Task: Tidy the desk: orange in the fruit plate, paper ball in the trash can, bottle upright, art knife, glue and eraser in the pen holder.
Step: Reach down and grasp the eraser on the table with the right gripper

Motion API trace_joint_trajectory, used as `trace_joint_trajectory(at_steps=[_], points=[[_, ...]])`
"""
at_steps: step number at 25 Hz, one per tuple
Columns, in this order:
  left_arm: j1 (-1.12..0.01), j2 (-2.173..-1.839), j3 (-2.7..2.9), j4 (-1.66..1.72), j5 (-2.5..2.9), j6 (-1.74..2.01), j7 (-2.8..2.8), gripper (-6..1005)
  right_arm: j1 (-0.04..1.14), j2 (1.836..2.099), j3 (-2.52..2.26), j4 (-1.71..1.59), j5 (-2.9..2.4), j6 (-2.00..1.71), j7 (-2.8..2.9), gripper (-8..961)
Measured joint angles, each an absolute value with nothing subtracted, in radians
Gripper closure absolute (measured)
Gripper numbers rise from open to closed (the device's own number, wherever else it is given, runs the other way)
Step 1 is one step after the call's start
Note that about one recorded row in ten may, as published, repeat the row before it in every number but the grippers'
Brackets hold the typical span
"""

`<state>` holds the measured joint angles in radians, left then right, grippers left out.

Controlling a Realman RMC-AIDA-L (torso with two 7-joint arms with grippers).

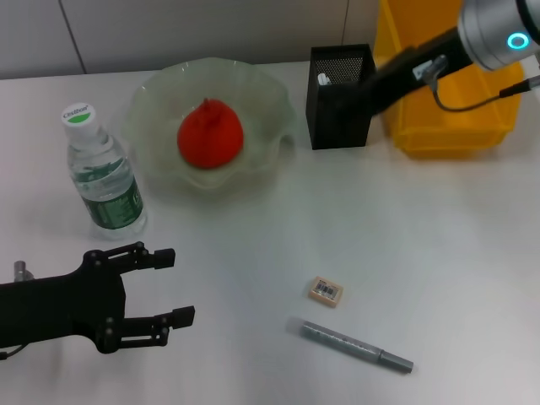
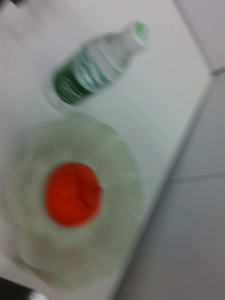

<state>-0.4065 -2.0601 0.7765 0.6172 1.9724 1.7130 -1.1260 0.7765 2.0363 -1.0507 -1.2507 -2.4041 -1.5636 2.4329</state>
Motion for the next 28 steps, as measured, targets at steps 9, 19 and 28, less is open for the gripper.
trace_joint_trajectory(at_steps=[9,19,28], points=[[-0.412,-2.06,0.782,0.613,1.975,1.712,-1.119,165,1.016,2.049,-1.065,-0.943,-2.598,-1.724,2.498,321],[-0.404,-2.06,0.794,0.619,1.977,1.721,-1.11,165,1.043,2.091,-1.393,-0.793,-2.553,-1.559,2.587,327],[-0.397,-2.06,0.795,0.612,1.977,1.721,-1.087,165,1.053,2.092,-1.612,-0.776,-2.463,-1.495,2.669,333]])
